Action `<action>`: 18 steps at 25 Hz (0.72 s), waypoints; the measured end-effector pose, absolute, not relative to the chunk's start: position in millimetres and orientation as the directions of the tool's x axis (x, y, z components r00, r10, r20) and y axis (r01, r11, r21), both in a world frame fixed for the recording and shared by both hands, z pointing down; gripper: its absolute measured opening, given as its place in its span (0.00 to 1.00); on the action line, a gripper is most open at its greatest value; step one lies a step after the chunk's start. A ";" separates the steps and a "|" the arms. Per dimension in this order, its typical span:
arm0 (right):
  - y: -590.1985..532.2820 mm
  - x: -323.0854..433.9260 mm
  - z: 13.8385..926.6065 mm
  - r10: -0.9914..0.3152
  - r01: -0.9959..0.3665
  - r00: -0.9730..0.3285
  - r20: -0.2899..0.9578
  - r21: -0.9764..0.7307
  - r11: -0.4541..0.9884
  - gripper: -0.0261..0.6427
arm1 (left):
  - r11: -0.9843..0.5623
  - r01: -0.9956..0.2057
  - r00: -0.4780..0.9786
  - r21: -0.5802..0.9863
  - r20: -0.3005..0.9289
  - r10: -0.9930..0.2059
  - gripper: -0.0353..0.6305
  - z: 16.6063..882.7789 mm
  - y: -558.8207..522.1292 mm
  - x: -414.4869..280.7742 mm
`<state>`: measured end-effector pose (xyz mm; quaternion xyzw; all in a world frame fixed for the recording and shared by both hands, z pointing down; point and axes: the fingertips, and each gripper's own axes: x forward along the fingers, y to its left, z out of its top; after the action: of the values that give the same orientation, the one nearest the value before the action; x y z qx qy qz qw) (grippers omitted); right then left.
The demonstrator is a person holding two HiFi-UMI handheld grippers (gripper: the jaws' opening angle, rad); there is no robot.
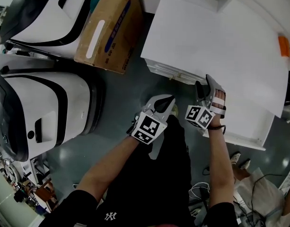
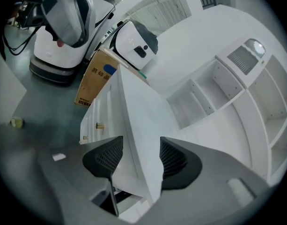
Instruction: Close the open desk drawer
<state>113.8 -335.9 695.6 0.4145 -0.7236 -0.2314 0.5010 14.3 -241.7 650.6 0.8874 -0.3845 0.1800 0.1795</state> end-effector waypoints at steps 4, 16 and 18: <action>-313.7 104.7 663.6 -0.832 -0.448 -0.168 0.529 0.711 0.542 0.29 | -0.643 -0.744 0.645 0.183 0.448 -0.619 0.06 627.9 -232.7 11.9; -251.3 83.9 571.2 -0.853 -0.575 -0.176 0.491 0.652 0.494 0.11 | -0.637 -0.748 0.647 0.183 0.413 -0.641 0.06 547.3 -200.8 -5.6; -237.6 82.4 554.0 -0.852 -0.621 -0.185 0.491 0.613 0.488 0.08 | -0.632 -0.750 0.651 0.196 0.393 -0.650 0.06 531.2 -194.1 -6.8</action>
<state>82.4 -237.6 554.0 0.4863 -0.7570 -0.1394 0.4136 -6.8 -194.1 531.2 0.8918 -0.3923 0.1441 0.1735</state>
